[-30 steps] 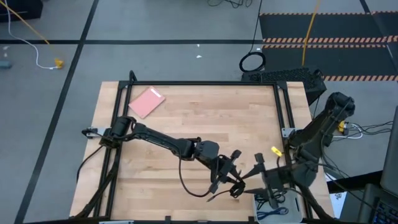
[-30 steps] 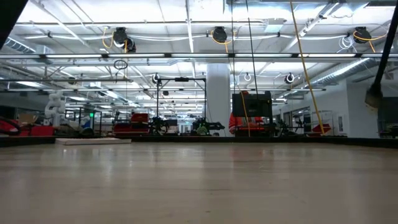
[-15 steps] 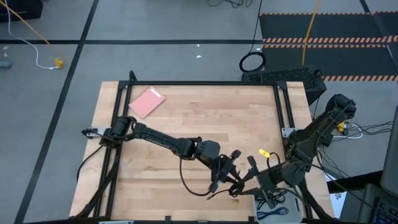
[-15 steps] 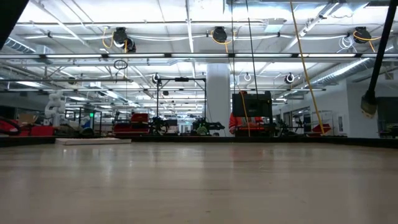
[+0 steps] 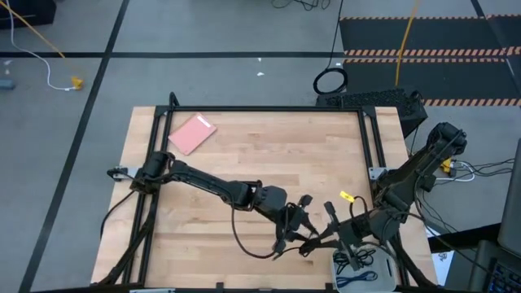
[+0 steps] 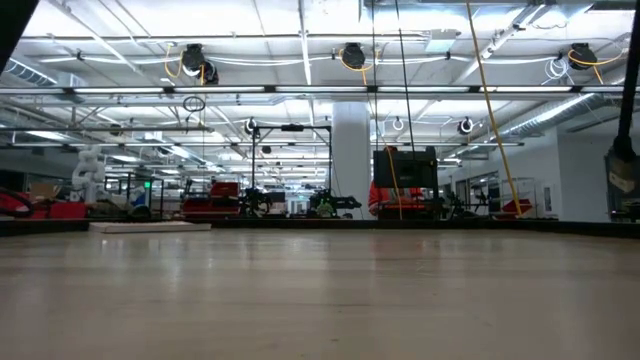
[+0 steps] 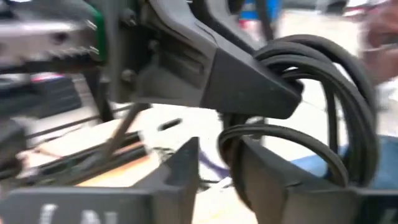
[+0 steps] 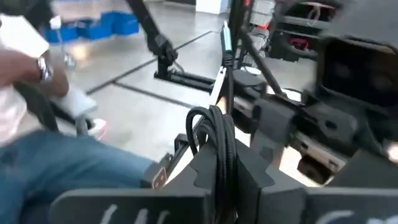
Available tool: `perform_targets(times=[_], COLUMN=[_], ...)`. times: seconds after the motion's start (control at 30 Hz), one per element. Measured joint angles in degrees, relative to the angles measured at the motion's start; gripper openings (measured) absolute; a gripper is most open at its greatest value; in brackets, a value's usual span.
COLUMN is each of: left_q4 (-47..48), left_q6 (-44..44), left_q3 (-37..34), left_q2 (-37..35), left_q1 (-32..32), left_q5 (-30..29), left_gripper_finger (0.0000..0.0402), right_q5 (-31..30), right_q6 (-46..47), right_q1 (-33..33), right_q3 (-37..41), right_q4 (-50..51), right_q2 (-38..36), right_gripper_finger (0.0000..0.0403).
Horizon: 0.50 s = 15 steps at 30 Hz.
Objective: Pick and place USB-C Cables
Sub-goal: Put the black charger cable into the bin
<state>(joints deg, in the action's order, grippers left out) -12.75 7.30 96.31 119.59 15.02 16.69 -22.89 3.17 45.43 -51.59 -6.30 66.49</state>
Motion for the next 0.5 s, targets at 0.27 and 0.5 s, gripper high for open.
perform_targets(times=[0.27, 0.5], left_q4=[20.4, 39.8], left_q6=[3.6, -4.7], left_q3=[0.0, 0.0], left_q2=[-10.7, -21.2], left_q1=[2.6, 6.8], left_q5=[-27.2, -37.5], left_gripper_finger=[0.0229, 0.0228], right_q5=[-4.1, -8.6], right_q6=[7.1, 17.3], right_q1=[2.1, 4.8], right_q3=[-1.1, -10.1], right_q4=[1.9, 15.2], right_q2=[-1.4, -2.7], right_gripper_finger=[0.0012, 0.0012])
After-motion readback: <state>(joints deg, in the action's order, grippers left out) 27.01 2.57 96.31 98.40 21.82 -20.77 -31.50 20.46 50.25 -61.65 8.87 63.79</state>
